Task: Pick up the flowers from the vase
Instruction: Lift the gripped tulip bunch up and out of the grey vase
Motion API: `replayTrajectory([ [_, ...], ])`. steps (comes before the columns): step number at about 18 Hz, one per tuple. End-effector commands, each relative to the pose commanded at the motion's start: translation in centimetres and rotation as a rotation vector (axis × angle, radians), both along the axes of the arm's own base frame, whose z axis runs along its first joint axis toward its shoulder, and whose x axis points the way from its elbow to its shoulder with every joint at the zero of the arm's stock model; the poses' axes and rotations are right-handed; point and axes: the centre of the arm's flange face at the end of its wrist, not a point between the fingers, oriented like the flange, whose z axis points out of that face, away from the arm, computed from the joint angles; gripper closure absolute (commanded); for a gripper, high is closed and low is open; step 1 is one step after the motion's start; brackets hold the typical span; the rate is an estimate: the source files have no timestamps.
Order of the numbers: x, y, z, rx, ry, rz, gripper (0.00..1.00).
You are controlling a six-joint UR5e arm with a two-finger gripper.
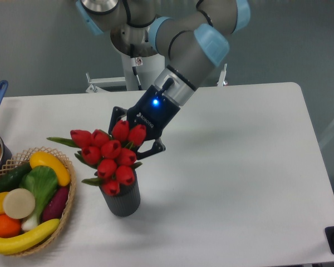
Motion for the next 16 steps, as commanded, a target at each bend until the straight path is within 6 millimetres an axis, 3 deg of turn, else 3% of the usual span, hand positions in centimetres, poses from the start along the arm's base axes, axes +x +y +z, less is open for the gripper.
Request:
replayTrajectory([
  [16, -3.6, -2.8, 5.7, 0.045, -0.028, 0.112, 0.66],
])
